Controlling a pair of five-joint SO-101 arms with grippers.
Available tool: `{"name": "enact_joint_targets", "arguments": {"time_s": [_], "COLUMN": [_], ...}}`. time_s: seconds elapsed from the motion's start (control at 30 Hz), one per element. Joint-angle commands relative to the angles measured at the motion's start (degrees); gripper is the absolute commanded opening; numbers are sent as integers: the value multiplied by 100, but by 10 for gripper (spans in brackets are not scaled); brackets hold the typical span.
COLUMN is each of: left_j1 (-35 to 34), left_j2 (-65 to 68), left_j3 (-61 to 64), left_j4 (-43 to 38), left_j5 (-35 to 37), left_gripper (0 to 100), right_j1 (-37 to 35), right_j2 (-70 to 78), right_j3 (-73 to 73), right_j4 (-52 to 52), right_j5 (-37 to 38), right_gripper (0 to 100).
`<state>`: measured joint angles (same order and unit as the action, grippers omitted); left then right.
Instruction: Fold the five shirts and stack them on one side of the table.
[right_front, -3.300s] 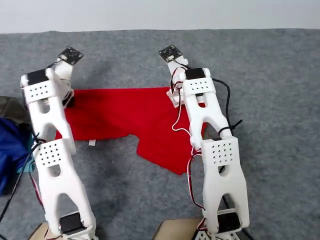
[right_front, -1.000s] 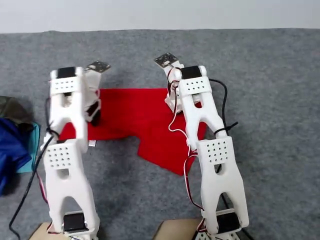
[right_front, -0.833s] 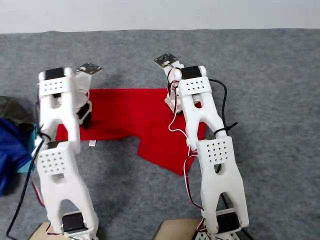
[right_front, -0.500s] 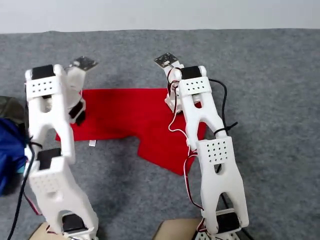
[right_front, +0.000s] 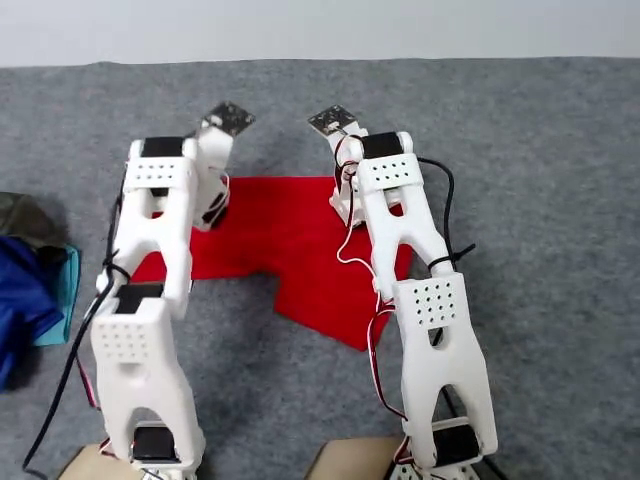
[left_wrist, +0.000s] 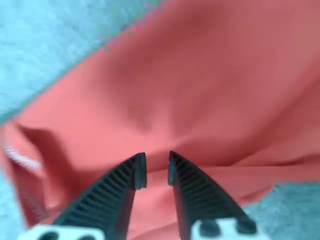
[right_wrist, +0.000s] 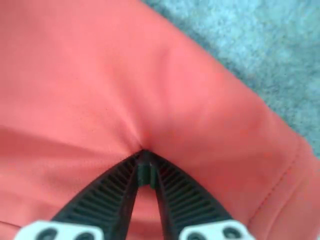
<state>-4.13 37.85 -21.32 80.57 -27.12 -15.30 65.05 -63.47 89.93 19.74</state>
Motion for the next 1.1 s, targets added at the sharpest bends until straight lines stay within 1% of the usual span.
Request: {"name": "enact_joint_targets", "arguments": {"time_s": [0.0, 0.1, 0.2, 0.27, 0.4, 0.5, 0.6, 0.7, 0.83, 0.97, 1.07], "left_j1": [-79, -167, -193, -237, -510, -765, -879, -870, -668, -563, -642], "left_j2": [141, 158, -18, -167, -457, -730, -1134, -1582, -1873, -1776, -1407], "left_j3": [-22, -22, -22, -13, 13, 154, 391, 708, 804, 822, 796], "left_j4": [176, 571, 1204, 1591, 1996, 1996, 1996, 1996, 1934, 1169, 738], "left_j5": [35, -26, -396, -492, -633, -862, -1073, -1099, -1055, -598, -536], "left_gripper": [77, 76, 76, 76, 76, 76, 76, 76, 76, 76, 76], "right_j1": [-22, -22, -22, -22, -22, -22, -22, -22, -22, -22, -31], "right_j2": [22, 22, 22, 22, 22, 22, 22, 31, 31, -4, -13], "right_j3": [-158, -158, -158, -158, -158, -158, -158, -158, -158, -158, -202], "right_j4": [-4, -4, -4, -4, -4, -4, -4, -4, -4, -4, 145], "right_j5": [53, 53, 53, 53, 53, 53, 53, 53, 53, 53, 44], "right_gripper": [10, 10, 10, 10, 10, 10, 10, 10, 10, 10, 10]}}
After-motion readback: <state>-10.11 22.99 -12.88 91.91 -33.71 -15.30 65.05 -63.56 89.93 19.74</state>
